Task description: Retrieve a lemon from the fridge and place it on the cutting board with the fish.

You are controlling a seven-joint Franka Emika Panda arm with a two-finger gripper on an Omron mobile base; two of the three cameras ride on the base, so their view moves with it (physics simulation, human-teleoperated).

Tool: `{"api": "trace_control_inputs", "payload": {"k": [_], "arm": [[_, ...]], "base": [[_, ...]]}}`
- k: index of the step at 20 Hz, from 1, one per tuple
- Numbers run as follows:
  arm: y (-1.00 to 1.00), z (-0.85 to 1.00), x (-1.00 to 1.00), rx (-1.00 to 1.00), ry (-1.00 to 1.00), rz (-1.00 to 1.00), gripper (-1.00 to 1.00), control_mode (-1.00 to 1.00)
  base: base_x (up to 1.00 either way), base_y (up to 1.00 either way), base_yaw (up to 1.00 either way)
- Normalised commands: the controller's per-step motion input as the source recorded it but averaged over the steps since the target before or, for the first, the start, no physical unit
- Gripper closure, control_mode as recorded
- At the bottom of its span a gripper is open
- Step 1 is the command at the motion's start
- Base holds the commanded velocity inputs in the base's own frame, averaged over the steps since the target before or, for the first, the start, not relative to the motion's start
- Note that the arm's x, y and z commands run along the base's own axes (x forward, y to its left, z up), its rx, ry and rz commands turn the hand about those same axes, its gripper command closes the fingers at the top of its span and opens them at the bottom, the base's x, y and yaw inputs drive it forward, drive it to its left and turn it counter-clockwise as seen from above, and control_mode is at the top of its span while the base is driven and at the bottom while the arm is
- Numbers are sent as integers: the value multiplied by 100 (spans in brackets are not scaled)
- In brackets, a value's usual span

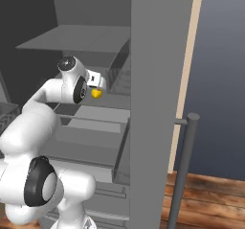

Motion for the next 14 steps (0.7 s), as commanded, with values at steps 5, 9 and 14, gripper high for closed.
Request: {"api": "trace_control_inputs", "payload": {"k": [5,9,14], "arm": [[0,-9,18,0,2,9,-100,-100],[0,-11,0,0,0,0,-100,-100],[0,-18,0,-1,0,-1,-100,-100]], "base": [[0,0,0],[0,0,0],[0,0,0]]}}
